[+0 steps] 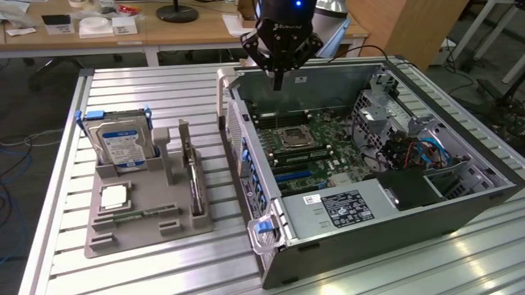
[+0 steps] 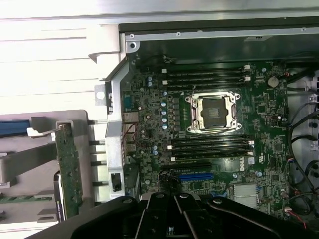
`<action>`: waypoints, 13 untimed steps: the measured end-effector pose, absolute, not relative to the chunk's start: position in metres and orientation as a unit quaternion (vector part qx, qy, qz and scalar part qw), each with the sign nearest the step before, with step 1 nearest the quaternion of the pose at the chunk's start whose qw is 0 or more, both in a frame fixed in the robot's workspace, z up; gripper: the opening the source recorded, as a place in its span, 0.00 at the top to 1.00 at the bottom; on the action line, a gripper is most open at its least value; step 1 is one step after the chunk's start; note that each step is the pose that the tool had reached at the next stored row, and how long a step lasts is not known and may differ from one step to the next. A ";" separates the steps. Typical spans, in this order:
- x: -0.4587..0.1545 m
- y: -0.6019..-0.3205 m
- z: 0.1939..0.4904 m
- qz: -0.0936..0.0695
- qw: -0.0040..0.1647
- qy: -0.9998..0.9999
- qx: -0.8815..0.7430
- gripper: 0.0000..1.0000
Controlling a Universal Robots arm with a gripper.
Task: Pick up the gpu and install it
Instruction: 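Reach for the gpu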
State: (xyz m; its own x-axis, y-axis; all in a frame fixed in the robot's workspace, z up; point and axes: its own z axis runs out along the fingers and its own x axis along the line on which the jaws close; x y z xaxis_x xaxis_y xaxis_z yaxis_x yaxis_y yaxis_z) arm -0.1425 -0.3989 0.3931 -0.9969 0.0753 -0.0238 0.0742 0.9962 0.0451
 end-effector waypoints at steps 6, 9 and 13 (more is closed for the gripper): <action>-0.150 -0.399 0.393 0.022 0.013 0.999 0.037 0.89; -0.154 -0.399 0.393 0.022 0.013 0.999 0.037 0.89; -0.157 -0.399 0.393 0.022 0.013 0.999 0.037 0.89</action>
